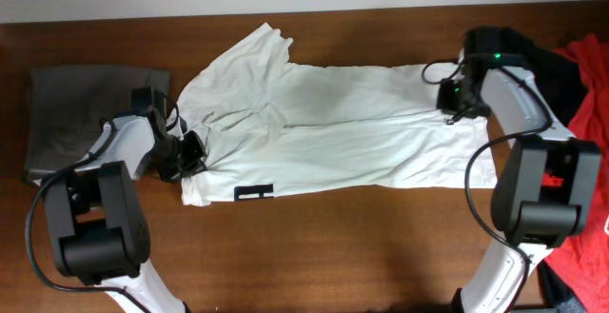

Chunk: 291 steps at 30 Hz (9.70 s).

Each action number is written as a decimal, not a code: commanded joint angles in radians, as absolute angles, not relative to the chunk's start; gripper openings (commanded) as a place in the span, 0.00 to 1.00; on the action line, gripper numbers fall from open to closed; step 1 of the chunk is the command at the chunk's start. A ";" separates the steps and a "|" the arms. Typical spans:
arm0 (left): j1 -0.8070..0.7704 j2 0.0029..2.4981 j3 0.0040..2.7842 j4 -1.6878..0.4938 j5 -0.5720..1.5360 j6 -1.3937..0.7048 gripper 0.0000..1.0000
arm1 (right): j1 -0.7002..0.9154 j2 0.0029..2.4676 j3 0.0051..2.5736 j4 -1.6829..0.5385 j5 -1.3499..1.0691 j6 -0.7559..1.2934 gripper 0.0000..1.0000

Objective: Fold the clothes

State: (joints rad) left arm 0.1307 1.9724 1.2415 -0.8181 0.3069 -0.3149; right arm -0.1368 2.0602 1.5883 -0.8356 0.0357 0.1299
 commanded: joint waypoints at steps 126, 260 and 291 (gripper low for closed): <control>-0.213 2.262 1.716 -0.615 0.061 -0.236 0.00 | -0.301 1.770 1.615 -1.223 -0.049 0.240 0.99; -0.133 2.646 2.453 -0.867 0.050 0.117 0.00 | -0.301 1.770 1.615 -1.223 -0.049 0.240 0.99; -0.133 2.646 2.526 -0.978 0.142 0.105 0.00 | -0.323 2.013 1.616 -0.818 -0.004 0.054 0.82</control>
State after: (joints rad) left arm -0.1406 2.6427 2.5046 -0.9699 0.1246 0.1146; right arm -0.3111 1.9545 1.6035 -0.8436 -0.0299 0.0975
